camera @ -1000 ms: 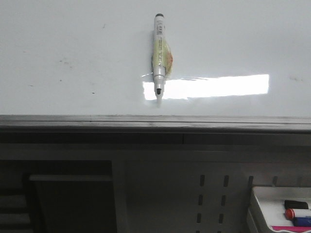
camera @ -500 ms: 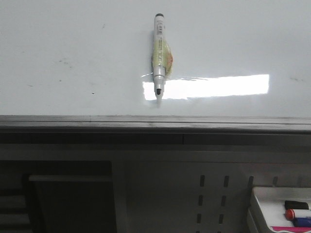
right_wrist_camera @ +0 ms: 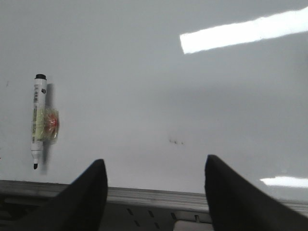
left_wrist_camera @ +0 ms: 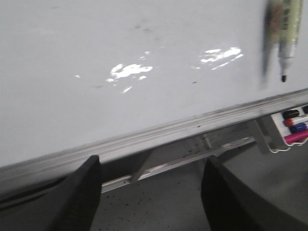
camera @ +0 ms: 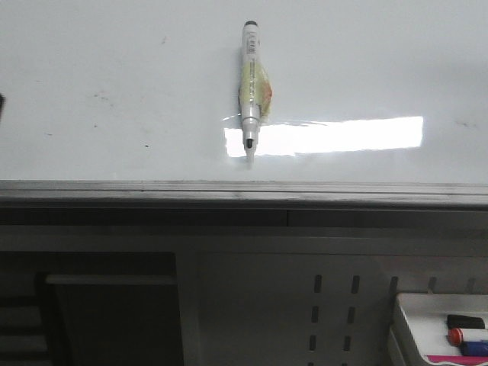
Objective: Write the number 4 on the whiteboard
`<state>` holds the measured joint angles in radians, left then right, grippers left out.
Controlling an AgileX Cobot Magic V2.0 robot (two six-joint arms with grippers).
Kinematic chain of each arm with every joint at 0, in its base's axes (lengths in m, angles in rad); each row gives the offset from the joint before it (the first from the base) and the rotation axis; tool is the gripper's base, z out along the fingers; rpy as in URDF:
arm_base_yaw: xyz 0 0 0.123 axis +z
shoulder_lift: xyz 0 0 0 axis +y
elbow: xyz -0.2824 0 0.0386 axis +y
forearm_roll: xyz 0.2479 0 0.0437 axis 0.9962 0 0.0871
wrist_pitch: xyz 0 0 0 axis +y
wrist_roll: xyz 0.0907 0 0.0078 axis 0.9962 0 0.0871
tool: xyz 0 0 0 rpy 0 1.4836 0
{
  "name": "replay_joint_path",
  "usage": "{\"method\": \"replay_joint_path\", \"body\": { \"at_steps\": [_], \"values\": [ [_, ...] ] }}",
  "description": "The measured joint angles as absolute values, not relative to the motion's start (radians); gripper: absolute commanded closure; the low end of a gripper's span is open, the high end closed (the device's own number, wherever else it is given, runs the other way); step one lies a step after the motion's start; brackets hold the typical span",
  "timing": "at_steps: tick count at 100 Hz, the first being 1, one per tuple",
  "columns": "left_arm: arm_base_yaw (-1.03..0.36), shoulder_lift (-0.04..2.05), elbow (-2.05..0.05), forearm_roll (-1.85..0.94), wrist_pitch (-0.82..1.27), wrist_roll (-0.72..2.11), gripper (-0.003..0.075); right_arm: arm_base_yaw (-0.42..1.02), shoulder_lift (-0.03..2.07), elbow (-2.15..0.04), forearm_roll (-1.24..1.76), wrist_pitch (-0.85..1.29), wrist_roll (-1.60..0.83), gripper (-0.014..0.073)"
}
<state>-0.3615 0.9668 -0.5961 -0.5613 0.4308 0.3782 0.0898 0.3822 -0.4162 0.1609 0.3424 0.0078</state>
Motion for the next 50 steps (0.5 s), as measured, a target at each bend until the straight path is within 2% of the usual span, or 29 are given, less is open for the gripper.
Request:
{"method": "replay_joint_path", "body": {
  "at_steps": [27, 50],
  "values": [
    [-0.608, 1.225, -0.748, -0.610, 0.270, 0.400, 0.0329, 0.090, 0.387, -0.418, 0.160, 0.344, 0.008, 0.0189],
    [-0.656, 1.400, -0.871, -0.708, 0.220, 0.401, 0.0336, 0.090, 0.387, -0.418, 0.159, 0.344, 0.000, 0.0189]
  ]
}}
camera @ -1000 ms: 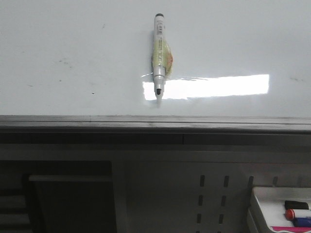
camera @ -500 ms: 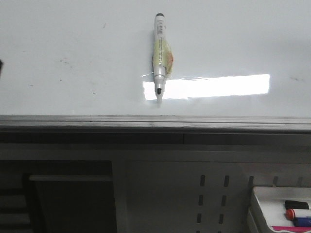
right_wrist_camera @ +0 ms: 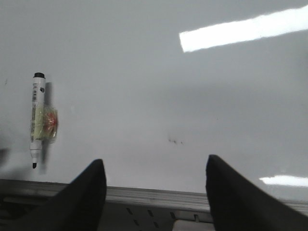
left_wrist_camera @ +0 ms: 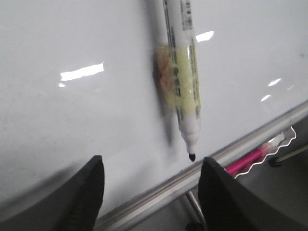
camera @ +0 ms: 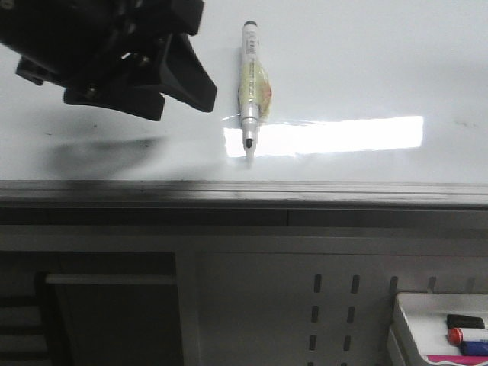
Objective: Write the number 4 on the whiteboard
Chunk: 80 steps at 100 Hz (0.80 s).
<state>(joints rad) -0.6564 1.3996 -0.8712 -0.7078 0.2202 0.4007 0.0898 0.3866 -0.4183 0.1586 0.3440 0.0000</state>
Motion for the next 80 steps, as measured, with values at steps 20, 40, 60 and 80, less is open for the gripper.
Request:
{"method": "replay_joint_path", "body": {
  "at_steps": [20, 40, 60, 80],
  "values": [
    [-0.666, 1.503, -0.974, -0.745, 0.218, 0.401, 0.0336, 0.090, 0.387, -0.418, 0.159, 0.344, 0.000, 0.0189],
    [-0.668, 1.545, -1.022, -0.751, 0.220, 0.401, 0.0336, 0.090, 0.387, -0.418, 0.158, 0.344, 0.000, 0.0189],
    [-0.674, 1.581, -1.033, -0.758, 0.231, 0.401, 0.0338, 0.090, 0.387, -0.418, 0.156, 0.344, 0.000, 0.0189],
    [-0.678, 1.604, -1.041, -0.764, 0.247, 0.401, 0.0508, 0.090, 0.387, -0.420, 0.156, 0.344, 0.000, 0.0189]
  ]
}}
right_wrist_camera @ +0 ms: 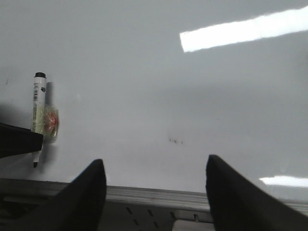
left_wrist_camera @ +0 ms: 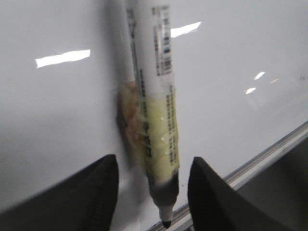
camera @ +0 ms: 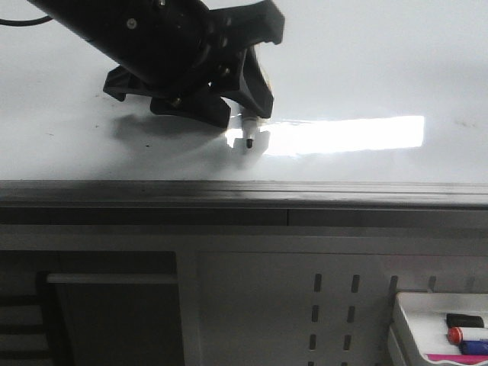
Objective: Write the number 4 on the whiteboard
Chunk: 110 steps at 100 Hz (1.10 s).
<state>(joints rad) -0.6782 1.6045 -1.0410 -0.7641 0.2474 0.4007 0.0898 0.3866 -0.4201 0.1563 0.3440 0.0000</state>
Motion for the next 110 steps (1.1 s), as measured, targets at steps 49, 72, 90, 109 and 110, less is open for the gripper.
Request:
{"method": "replay_joint_path", "body": {
  "at_steps": [49, 72, 90, 109, 110],
  "values": [
    [-0.681, 1.611, -1.043, -0.595, 0.354, 0.402, 0.0741, 0.223, 0.397, -0.420, 0.156, 0.344, -0.042, 0.0189],
    [-0.675, 1.535, -1.039, -0.398, 0.542, 0.532, 0.0741, 0.436, 0.502, -0.420, 0.156, 0.326, -0.124, 0.0189],
    [-0.675, 1.449, -1.039, -0.375, 0.716, 0.753, 0.0741, 0.635, 0.601, -0.420, 0.154, 0.241, -0.212, 0.0189],
    [-0.675, 1.350, -1.026, -0.383, 0.831, 0.976, 0.0741, 0.755, 0.674, -0.420, 0.125, 0.166, -0.257, 0.0189],
    [-0.675, 1.343, -1.026, -0.387, 0.835, 0.991, 0.0741, 0.759, 0.679, -0.420, 0.123, 0.160, -0.257, 0.0189]
  ]
}}
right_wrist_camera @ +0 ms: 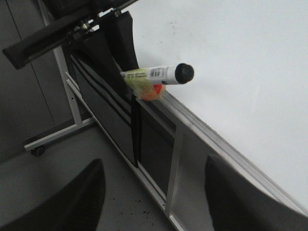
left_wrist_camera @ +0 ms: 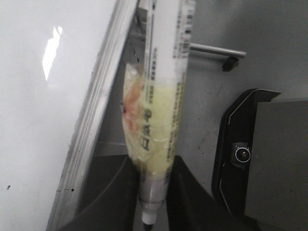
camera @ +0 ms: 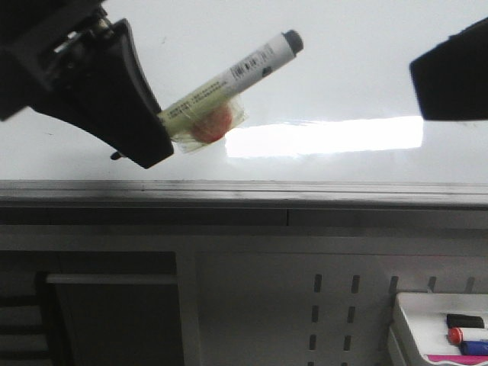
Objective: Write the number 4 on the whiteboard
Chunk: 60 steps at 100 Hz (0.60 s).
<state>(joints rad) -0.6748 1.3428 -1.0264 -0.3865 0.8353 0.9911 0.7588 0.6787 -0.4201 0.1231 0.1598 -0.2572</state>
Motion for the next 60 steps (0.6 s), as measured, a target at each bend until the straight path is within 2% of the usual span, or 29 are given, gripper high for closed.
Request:
{"method": "replay_joint_path", "body": {
  "at_steps": [39, 60],
  "values": [
    [-0.675, 1.280, -0.984, -0.555, 0.854, 1.328, 0.0741, 0.863, 0.801, -0.534, 0.092, 0.101, -0.263, 0.0189],
    [-0.675, 1.280, -0.984, -0.588, 0.870, 1.397, 0.0741, 0.932, 0.888, -0.602, 0.069, 0.102, -0.263, 0.0189]
  ]
}}
